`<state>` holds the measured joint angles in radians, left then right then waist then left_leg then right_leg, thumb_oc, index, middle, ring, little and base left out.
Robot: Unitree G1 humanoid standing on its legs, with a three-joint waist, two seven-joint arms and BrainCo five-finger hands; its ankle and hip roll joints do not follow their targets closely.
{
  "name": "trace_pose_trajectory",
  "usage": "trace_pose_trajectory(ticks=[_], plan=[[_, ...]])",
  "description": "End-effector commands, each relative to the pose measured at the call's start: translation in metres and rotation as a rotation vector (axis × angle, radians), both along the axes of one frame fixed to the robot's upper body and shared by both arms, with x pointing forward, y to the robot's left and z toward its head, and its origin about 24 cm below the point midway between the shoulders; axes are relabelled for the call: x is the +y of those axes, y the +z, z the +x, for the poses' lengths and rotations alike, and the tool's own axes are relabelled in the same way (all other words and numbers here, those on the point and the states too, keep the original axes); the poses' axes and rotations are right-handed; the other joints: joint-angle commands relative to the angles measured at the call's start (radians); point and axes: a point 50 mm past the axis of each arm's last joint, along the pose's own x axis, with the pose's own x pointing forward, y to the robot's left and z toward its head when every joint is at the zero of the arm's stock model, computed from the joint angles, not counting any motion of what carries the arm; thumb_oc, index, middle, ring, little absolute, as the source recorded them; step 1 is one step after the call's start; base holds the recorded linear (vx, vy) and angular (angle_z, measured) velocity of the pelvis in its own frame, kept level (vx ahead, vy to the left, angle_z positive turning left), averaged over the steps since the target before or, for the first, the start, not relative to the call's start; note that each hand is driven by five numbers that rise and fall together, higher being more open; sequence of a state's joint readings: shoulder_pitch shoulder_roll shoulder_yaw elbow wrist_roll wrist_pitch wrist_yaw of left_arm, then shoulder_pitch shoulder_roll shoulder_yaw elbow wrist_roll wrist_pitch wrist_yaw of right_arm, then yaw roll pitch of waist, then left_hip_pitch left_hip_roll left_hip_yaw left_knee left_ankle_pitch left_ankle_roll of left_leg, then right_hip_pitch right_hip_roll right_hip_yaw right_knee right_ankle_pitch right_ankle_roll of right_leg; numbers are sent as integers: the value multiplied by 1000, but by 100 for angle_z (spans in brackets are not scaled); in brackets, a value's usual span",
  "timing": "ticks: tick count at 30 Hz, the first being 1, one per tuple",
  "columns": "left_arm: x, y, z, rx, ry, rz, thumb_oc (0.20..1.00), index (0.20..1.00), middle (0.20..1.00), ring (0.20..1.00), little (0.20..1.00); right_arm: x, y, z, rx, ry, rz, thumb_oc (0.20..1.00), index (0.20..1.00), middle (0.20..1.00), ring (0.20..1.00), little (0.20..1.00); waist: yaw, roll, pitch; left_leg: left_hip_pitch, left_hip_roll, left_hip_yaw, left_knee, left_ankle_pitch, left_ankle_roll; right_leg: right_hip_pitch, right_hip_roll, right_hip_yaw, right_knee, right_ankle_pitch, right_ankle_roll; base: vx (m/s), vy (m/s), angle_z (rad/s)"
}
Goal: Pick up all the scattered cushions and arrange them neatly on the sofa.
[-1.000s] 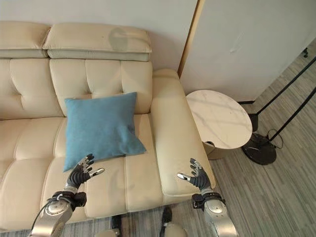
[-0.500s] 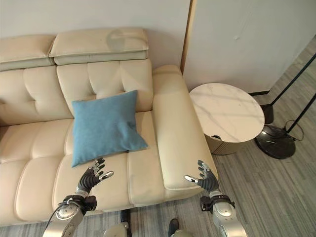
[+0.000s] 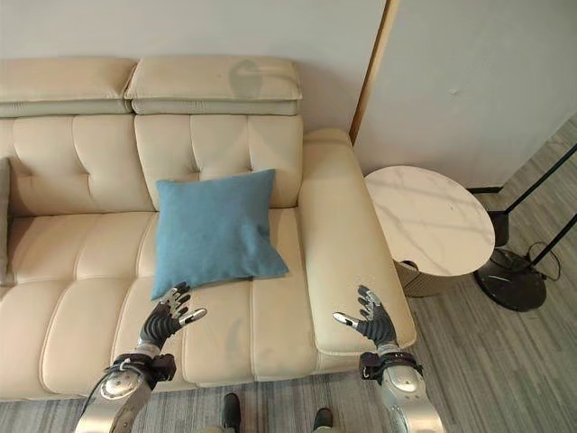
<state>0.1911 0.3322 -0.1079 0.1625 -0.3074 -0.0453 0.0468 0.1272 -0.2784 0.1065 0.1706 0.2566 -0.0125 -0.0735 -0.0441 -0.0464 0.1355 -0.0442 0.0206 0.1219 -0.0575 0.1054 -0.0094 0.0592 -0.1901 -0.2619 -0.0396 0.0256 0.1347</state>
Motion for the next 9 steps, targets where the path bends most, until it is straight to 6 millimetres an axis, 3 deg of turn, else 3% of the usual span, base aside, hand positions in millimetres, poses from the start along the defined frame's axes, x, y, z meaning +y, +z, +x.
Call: trace_pose_trajectory(ticks=[1,9], plan=[[8,20,3,-113,24,-6,1000,1000,1000,1000,1000,-10,18,10,-93,-11,-13,1000,1000,1000,1000,1000,6,17,-14,44,78,23,16,-118,-59,-40,63,16,14,-87,-31,5,61,-2],[9,12,-4,-71,35,-7,1000,1000,1000,1000,1000,-3,12,9,-67,3,4,1000,1000,1000,1000,1000,13,7,-33,72,70,29,14,-134,-47,-20,53,27,12,-84,-19,-4,27,-6]])
